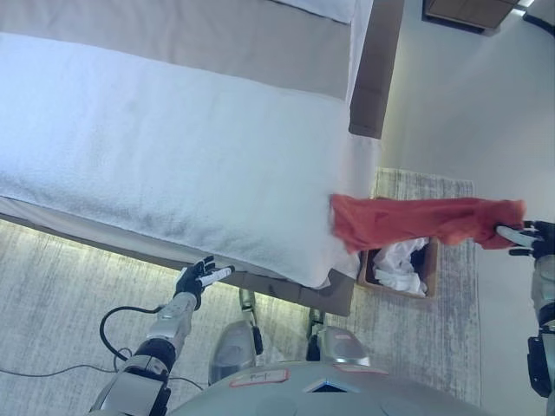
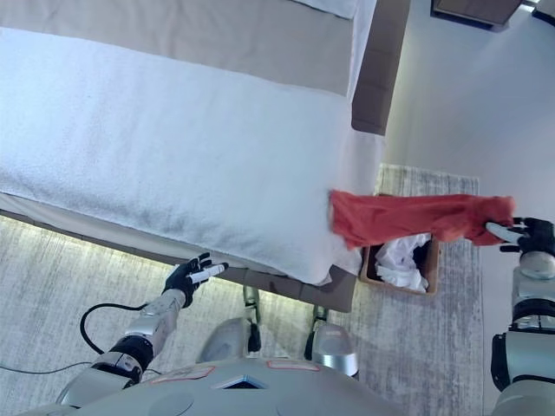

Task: Put the clothes on the bed into the basket.

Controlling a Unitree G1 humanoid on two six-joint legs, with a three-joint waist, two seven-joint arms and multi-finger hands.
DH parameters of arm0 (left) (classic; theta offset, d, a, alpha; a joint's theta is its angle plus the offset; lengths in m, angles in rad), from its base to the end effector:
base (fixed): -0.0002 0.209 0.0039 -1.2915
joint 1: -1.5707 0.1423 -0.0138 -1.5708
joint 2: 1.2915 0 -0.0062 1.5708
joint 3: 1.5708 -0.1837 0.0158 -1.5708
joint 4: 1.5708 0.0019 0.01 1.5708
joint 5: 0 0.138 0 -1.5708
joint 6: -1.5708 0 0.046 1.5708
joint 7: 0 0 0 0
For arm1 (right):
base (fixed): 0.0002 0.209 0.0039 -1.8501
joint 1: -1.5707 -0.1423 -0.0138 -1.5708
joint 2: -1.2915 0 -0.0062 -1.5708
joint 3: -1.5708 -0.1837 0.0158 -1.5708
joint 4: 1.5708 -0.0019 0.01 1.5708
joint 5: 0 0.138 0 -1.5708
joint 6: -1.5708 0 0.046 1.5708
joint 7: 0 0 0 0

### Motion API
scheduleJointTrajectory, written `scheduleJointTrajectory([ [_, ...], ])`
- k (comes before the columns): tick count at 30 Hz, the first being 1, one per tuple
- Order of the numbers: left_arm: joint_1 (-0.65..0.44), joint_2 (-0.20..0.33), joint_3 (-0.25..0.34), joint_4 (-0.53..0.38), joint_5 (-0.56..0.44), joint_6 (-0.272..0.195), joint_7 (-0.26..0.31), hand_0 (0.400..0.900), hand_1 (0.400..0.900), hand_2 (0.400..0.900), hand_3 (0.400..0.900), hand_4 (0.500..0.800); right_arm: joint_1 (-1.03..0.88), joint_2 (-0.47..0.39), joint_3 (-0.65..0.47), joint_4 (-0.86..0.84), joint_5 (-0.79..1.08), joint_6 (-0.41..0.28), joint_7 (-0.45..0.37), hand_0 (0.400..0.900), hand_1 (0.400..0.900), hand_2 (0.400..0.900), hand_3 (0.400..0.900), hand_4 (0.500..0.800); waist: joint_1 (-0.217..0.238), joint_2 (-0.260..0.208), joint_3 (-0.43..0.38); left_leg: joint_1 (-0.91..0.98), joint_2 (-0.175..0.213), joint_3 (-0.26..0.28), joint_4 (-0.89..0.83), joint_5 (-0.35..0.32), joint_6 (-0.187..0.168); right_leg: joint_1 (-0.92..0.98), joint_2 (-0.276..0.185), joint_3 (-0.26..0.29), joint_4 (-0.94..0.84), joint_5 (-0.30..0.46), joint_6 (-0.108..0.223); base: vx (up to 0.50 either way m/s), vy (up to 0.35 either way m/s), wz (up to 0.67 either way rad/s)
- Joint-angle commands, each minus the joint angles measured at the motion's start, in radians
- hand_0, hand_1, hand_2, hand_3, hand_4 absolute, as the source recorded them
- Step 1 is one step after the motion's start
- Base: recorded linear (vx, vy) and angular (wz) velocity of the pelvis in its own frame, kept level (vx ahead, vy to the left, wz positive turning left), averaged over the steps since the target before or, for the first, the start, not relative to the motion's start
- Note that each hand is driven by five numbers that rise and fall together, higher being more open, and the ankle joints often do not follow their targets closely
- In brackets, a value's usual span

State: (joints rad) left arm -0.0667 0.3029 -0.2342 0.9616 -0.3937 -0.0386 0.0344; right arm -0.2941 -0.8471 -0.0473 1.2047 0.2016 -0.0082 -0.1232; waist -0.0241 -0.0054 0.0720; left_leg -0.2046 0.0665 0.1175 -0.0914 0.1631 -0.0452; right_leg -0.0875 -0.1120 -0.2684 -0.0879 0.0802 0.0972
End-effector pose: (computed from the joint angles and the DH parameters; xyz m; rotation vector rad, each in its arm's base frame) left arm 0.1389 0.2225 -0.0864 0.0510 0.8693 0.1382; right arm 0.1633 -0.4078 0.0390 -0.5192 0.7123 -0.7441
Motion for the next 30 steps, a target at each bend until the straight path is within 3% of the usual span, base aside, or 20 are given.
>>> scheduleJointTrajectory([
  [1,-0.04,0.008,0.017,0.036,0.038,-0.03,0.005,0.9,0.9,0.9,0.9,0.8,-0.043,-0.082,-0.03,0.02,0.04,-0.034,-0.078,0.4,0.4,0.4,0.4,0.5,0.007,-0.056,-0.067,0.055,0.02,-0.027,0.004,-0.084,-0.044,0.046,-0.062,0.026,0.007,-0.015,0.062,0.05,-0.008,0.0],
  [8,-0.029,-0.002,-0.001,0.041,0.032,-0.024,0.012,0.9,0.9,0.9,0.9,0.8,-0.078,-0.096,-0.068,0.139,0.097,-0.025,-0.12,0.4,0.4,0.4,0.4,0.5,0.017,-0.05,-0.089,0.061,0.018,-0.037,0.004,-0.09,-0.046,0.065,-0.062,0.013,0.001,-0.021,0.063,0.03,-0.008,0.04],
  [18,-0.026,-0.017,-0.007,0.064,0.036,-0.022,0.005,0.9,0.9,0.9,0.9,0.8,-0.109,-0.023,0.071,0.09,0.099,-0.023,-0.005,0.4,0.4,0.4,0.4,0.5,0.018,-0.052,-0.097,0.069,0.02,-0.037,0.004,-0.09,-0.048,0.073,-0.06,0.014,0.001,-0.024,0.058,0.0,0.0,0.0],
  [27,-0.022,-0.019,-0.016,0.07,0.042,-0.016,-0.005,0.9,0.9,0.9,0.9,0.8,-0.148,0.012,0.137,0.153,0.091,-0.005,0.061,0.4,0.4,0.4,0.4,0.5,0.025,-0.054,-0.097,0.066,0.02,-0.041,0.004,-0.089,-0.049,0.074,-0.058,0.009,0.001,-0.029,0.054,0.0,-0.002,0.0],
  [28,-0.025,-0.019,-0.018,0.076,0.045,-0.016,-0.01,0.9,0.9,0.9,0.9,0.8,-0.153,0.018,0.147,0.164,0.093,0.001,0.075,0.58,0.58,0.58,0.58,0.608,0.026,-0.054,-0.097,0.066,0.02,-0.041,0.004,-0.089,-0.05,0.075,-0.057,0.01,0.001,-0.03,0.053,0.0,0.0,0.0],
  [29,-0.029,-0.02,-0.019,0.082,0.047,-0.016,-0.011,0.9,0.9,0.9,0.9,0.8,-0.158,0.022,0.153,0.174,0.094,0.002,0.082,0.818,0.818,0.818,0.818,0.751,0.026,-0.054,-0.097,0.065,0.02,-0.042,0.004,-0.089,-0.05,0.075,-0.057,0.009,0.001,-0.031,0.053,0.0,0.0,0.0],
  [30,-0.031,-0.02,-0.018,0.089,0.049,-0.015,-0.012,0.9,0.9,0.9,0.9,0.8,-0.161,0.023,0.156,0.185,0.094,0.004,0.086,0.9,0.9,0.9,0.9,0.8,0.027,-0.054,-0.098,0.065,0.02,-0.043,0.004,-0.09,-0.05,0.076,-0.058,0.011,0.001,-0.032,0.053,0.0,0.0,0.0],
])
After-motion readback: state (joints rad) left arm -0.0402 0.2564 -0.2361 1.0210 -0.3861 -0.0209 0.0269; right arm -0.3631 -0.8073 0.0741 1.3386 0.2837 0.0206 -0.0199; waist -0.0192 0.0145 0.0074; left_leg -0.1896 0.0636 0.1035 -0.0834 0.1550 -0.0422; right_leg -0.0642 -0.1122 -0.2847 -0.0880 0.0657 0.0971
